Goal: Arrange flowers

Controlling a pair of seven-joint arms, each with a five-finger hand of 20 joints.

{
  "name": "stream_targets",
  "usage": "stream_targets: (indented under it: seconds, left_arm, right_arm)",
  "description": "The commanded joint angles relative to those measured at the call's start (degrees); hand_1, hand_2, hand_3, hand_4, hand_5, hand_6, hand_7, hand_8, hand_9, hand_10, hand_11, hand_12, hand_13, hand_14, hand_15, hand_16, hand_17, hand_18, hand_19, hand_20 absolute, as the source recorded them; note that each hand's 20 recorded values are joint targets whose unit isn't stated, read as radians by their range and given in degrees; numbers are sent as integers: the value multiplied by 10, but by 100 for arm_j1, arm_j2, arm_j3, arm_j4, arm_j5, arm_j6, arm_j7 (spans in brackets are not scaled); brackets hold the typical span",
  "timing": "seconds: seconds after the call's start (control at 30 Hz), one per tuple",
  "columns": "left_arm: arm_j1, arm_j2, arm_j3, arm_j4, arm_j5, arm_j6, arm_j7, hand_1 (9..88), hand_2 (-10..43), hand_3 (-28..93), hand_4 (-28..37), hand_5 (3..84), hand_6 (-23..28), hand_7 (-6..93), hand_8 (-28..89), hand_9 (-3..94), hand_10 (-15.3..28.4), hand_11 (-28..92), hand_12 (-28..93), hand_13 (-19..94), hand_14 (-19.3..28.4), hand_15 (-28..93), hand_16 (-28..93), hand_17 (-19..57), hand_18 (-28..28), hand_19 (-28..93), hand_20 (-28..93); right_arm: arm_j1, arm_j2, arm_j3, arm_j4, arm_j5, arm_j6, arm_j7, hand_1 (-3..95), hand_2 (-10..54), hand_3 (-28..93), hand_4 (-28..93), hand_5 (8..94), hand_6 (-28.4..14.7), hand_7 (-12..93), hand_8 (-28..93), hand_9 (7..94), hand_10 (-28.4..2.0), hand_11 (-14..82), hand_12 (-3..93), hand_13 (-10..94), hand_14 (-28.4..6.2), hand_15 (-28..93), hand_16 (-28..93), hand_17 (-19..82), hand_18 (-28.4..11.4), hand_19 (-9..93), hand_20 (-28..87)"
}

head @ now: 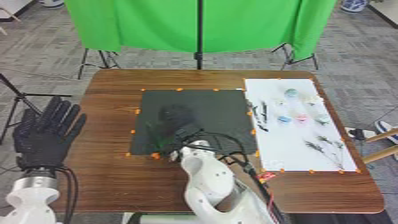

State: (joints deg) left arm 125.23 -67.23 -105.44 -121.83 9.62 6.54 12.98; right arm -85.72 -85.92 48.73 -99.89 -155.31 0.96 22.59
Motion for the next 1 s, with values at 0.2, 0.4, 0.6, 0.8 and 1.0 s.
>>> stream_targets:
  seconds: [0.2, 0.4, 0.6, 0.8, 1.0]
  left_arm:
    - [348, -123, -175, -108, 86, 53, -25, 280, 111, 720, -283, 475, 84, 124, -74, 419, 151, 200, 143, 309, 151, 337, -34, -32, 145, 276, 153]
    - [289, -127, -178, -82, 94, 50, -38, 279, 111, 721, -283, 475, 84, 124, -74, 419, 152, 201, 144, 309, 150, 336, -33, -33, 145, 277, 153]
    - [226, -133, -163, -71, 124, 141, -77, 280, 111, 721, -283, 474, 84, 123, -73, 419, 151, 202, 144, 309, 151, 335, -33, -32, 144, 274, 153]
    - [203, -114, -152, -71, 126, 231, -65, 280, 112, 721, -283, 477, 84, 126, -74, 422, 151, 208, 145, 310, 151, 340, -32, -31, 144, 275, 154]
    - [207, -145, -146, -86, 164, 268, -64, 280, 113, 720, -283, 479, 85, 127, -74, 423, 151, 210, 144, 310, 152, 343, -33, -33, 144, 279, 155]
  right_arm:
    - [-678, 1722, 2390, -1355, 451, 323, 1678, 398, -95, 776, -229, 582, -99, 158, -92, 588, -240, 186, 186, 582, -188, 545, 226, 403, -266, 930, 290]
    - [-1322, 2236, 3447, -1728, 447, 131, 2163, 413, -95, 793, -249, 549, -109, 150, -93, 516, -251, 168, 173, 489, -212, 513, 167, 349, -275, 897, 249]
    - [-1742, 2362, 4104, -1842, 615, -429, 2591, 419, -95, 811, -267, 520, -112, 143, -96, 466, -254, 148, 166, 422, -230, 475, 138, 300, -277, 844, 218]
    - [-2094, 2319, 4429, -2072, 940, -1151, 2813, 413, -95, 809, -275, 505, -116, 132, -93, 435, -269, 135, 166, 386, -243, 474, 133, 279, -281, 837, 215]
    - [-2195, 2153, 4457, -2084, 1034, -1532, 2900, 454, -95, 794, -281, 622, -112, 126, -92, 562, -238, 179, 176, 483, -208, 490, 147, 305, -277, 864, 239]
